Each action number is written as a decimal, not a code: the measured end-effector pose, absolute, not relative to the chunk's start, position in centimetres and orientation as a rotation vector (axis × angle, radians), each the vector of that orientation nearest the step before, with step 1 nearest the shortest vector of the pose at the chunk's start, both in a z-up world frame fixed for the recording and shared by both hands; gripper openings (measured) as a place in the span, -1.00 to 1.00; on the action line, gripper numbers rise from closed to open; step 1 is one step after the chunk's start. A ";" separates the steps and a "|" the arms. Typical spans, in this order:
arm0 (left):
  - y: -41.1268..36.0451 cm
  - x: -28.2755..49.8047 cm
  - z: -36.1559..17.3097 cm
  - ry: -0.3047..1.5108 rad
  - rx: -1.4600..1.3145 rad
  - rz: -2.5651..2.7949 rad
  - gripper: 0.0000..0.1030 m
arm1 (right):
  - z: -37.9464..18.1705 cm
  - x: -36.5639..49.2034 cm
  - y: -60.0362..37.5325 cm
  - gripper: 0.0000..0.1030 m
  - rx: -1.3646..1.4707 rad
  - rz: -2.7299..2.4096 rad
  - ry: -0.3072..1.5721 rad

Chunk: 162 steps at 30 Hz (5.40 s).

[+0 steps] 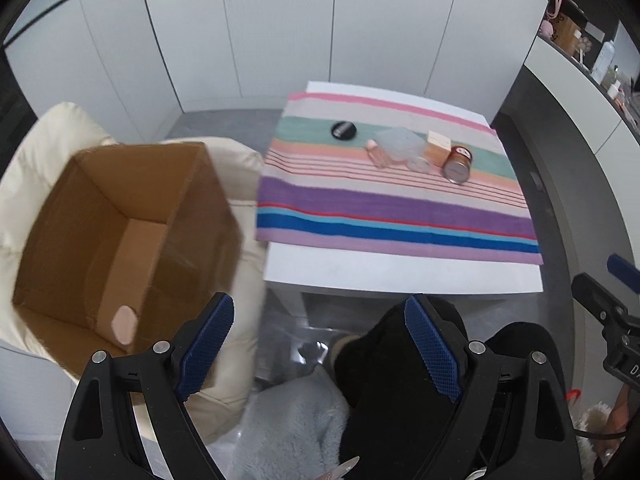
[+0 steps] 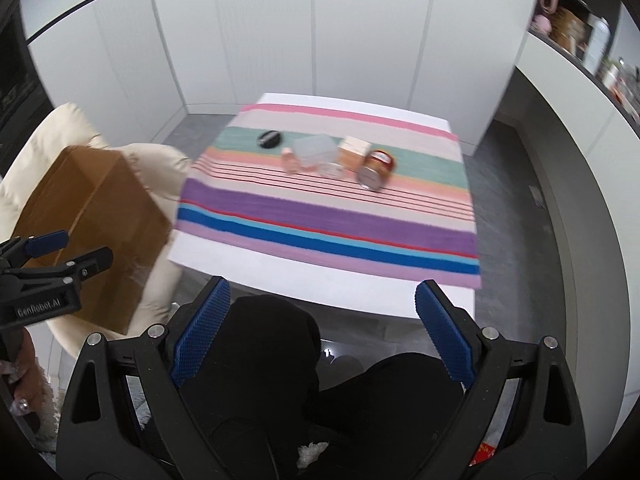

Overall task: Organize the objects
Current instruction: 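Withdraw both tools from the box back toward the striped table, then grasp the pink-capped clear bottle with the left tool while the right tool grasps the red-gold can, then lift the clear bottle and red-gold can with both tools off the table, then carry the clear bottle and red-gold can with both tools over the cardboard box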

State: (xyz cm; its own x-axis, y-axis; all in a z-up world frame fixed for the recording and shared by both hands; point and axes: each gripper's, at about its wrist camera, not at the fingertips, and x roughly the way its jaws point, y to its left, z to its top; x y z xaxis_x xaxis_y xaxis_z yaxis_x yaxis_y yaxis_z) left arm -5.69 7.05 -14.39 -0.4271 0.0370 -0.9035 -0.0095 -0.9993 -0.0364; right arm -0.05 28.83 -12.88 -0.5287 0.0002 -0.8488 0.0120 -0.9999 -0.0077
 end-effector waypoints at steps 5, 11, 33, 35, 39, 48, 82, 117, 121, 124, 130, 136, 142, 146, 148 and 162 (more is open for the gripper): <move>8.2 -7.4 -15.2 -0.054 -1.707 2.588 0.73 | -13.4 -0.3 31.2 0.85 1.551 -2.770 -0.016; 9.4 -11.9 -16.5 -0.053 -1.762 2.547 0.72 | -14.3 -2.8 33.1 0.85 1.529 -2.819 -0.037; 15.0 -32.4 -29.5 0.084 -1.817 2.558 0.72 | -28.3 -22.8 39.9 0.85 1.696 -2.748 -0.323; 15.3 -33.7 -31.1 0.042 -1.838 2.544 0.72 | -29.3 -24.0 40.2 0.85 1.698 -2.739 -0.368; 16.4 -35.6 -33.3 0.066 -1.842 2.582 0.70 | -31.4 -26.6 40.1 0.83 1.720 -2.741 -0.413; 17.9 -38.6 -35.5 0.062 -1.850 2.601 0.43 | -35.6 -30.2 39.0 0.32 1.835 -2.730 -0.304; 16.8 -35.0 -16.3 0.119 -1.486 2.661 -0.46 | -17.4 -26.6 39.5 0.09 1.611 -2.871 -0.068; 19.1 -18.9 -4.1 0.306 -1.317 2.754 -0.46 | -4.7 -12.7 39.1 0.09 1.376 -2.933 -0.008; 19.2 -15.4 -3.9 0.314 -1.285 2.759 -0.46 | -4.8 -9.8 38.8 0.09 1.362 -2.930 -0.007; 19.8 -13.2 -4.1 0.298 -1.291 2.709 -0.46 | -5.3 -7.7 38.4 0.09 1.358 -2.903 -0.011; 20.3 -10.0 -4.9 0.206 -1.345 2.619 -0.46 | -7.0 -3.5 37.5 0.09 1.386 -2.875 -0.043; 18.6 -6.4 -6.8 0.194 -1.418 2.625 -0.46 | -9.1 0.6 37.0 0.09 1.448 -2.828 -0.076; 15.4 -4.0 -8.5 0.151 -1.527 2.628 -0.46 | -10.0 3.9 36.3 0.09 1.483 -2.779 -0.080; 13.6 -3.3 -9.1 0.130 -1.553 2.662 -0.46 | -9.9 4.3 36.5 0.09 1.482 -2.812 -0.071; 12.9 -3.1 -9.0 0.114 -1.556 2.674 -0.46 | -9.9 4.5 36.5 0.09 1.481 -2.826 -0.070; 7.0 -1.4 -9.8 0.045 -1.633 2.750 -0.46 | -10.7 3.2 31.8 0.09 1.477 -2.738 0.009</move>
State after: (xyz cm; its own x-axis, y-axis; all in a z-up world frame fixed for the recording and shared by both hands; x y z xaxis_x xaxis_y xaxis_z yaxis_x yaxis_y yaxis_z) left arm -1.41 7.04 -9.81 -0.4776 -0.0635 -0.8763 0.0345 -0.9980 0.0535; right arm 3.25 31.81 -10.67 -0.5488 -0.0245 -0.8356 0.0298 -0.9995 0.0097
